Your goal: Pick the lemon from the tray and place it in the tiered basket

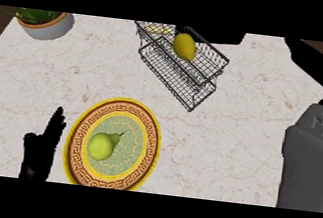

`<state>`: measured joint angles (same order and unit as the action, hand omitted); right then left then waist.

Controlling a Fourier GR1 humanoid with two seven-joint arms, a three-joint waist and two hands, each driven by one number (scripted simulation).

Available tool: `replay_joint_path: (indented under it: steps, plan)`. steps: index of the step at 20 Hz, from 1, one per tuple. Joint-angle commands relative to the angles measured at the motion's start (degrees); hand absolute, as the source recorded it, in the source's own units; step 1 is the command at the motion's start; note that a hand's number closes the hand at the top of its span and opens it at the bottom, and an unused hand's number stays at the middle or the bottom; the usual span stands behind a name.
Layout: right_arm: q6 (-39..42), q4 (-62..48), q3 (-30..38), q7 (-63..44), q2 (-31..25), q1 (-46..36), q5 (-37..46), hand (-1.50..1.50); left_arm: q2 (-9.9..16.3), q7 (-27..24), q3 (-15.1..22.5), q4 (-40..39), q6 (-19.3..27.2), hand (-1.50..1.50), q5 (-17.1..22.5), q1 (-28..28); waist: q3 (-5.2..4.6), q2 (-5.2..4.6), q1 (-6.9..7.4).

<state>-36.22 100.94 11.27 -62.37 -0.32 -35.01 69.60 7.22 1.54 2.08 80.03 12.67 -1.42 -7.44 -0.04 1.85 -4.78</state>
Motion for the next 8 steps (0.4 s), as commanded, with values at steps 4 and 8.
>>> replay_joint_path:
  steps: [4,8]
  plan:
    - [14.44,28.94,-2.74,-3.43,0.13,19.22,-4.85,-1.50,-0.51,-0.41,-0.39,0.29,0.56,0.00,0.23,-0.92,0.00,-0.03,-1.11]
    - [19.19,43.92,-3.25,-2.56,-1.51,31.00,-13.17,-1.50,0.23,-0.93,-0.89,0.10,-0.12,0.00,0.56,-1.85,0.04,-0.17,-1.04]
